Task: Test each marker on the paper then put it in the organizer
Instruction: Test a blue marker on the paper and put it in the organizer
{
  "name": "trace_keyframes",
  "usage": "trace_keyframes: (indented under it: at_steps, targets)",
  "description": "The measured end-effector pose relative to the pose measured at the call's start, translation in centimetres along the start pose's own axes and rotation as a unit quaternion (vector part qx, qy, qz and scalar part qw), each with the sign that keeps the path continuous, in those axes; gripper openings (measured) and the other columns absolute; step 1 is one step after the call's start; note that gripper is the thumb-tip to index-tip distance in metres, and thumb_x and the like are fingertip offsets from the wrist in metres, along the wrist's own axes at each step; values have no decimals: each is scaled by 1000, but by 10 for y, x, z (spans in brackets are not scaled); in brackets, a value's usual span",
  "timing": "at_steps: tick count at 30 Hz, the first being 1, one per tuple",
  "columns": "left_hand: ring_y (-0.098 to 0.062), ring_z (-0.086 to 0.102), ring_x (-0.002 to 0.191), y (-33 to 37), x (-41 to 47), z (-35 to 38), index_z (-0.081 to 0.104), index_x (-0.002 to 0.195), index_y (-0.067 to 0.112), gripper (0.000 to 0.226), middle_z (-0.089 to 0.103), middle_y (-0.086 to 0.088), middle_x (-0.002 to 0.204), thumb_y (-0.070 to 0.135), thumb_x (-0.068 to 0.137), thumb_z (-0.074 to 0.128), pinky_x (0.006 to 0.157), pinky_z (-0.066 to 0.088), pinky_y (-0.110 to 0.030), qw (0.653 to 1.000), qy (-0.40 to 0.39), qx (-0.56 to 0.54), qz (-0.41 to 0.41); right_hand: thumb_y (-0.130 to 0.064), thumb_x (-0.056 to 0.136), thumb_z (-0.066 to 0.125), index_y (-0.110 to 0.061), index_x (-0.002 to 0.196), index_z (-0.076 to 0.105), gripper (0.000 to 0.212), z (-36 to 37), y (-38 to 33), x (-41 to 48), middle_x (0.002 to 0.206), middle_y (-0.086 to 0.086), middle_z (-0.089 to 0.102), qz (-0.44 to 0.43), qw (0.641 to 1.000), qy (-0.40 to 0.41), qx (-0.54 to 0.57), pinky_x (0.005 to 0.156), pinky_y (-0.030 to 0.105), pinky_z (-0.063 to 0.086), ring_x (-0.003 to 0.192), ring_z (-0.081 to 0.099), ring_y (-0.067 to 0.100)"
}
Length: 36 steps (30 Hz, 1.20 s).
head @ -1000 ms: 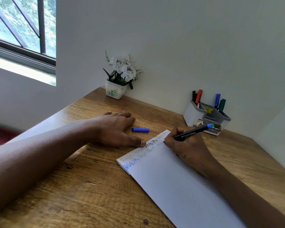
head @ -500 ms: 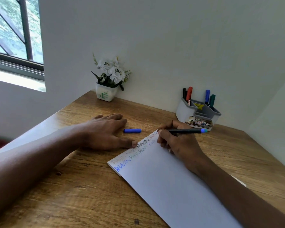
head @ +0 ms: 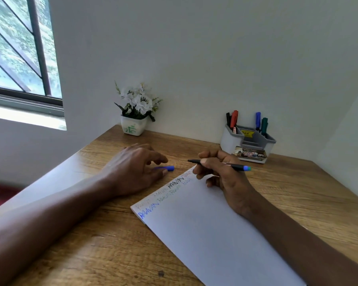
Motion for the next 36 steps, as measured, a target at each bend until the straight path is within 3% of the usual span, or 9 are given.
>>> trace_keyframes:
  at_steps: [4,11,16,21,25,29,32,36]
  targets:
    - [-1,59,87,5,2,7,68,122,43,32,64,18,104,53,91,64,78,53,-28,1000,-25,-3,-2,-11,94,63,-11,97,70,8,5,-3,-3,91,15,78,-3,1000,-28,1,60,28,45,82,69,20]
    - [4,58,82,-7,-1,0,73,100,38,11,66,21,84,31,92,70,64,39,-15,994,28,-100,-43,-6,95,50,-13,91,75,26,8,-6,-5,93,18,79,1,998,-49,38,63,30,43,84,69,20]
    - [0,64,85,-13,-2,0,73,99,42,12,71,21,87,32,92,71,78,54,-31,984,39,-168,-49,-5,96,49,-12,92,76,28,10,-6,-5,92,17,79,-4,998,-64,26,62,29,44,83,70,18]
    - [-4,67,89,-6,-2,-2,72,100,43,13,72,20,90,33,92,71,84,57,-41,984,39,-176,-16,-6,97,51,-13,97,76,26,11,-6,-5,95,16,79,-12,997,-81,8,64,30,45,88,70,20]
    - [-6,67,91,3,-4,-3,72,101,42,14,73,20,93,32,93,70,84,56,-42,983,36,-180,13,-12,97,58,-7,107,68,16,13,-3,-4,98,16,79,-10,996,-90,-1,64,29,46,90,70,21]
    - [-7,69,92,11,-5,-6,72,103,39,15,74,18,98,28,94,69,83,58,-39,978,33,-203,36,-10,95,65,-3,104,62,12,17,-5,-4,97,16,79,-20,995,-102,-9,65,31,48,89,71,23]
    - [-7,68,83,19,-7,-7,73,103,35,15,73,16,90,24,95,69,73,55,-34,972,36,-228,47,-12,92,70,3,101,66,17,20,-10,-5,92,14,79,-42,993,-105,-35,63,29,50,83,71,21]
    - [-19,71,84,27,-10,-2,73,102,28,14,76,4,92,16,94,70,76,59,-48,958,9,-282,57,-23,86,74,4,98,71,30,17,-18,-7,86,15,79,-73,992,-92,-45,64,33,52,73,69,22]
Point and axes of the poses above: each hand's wrist, its own x-axis towards the middle knuckle, its own z-axis out of the palm, y = z × x, the point moved 10 cm from there along x, towards the middle knuckle
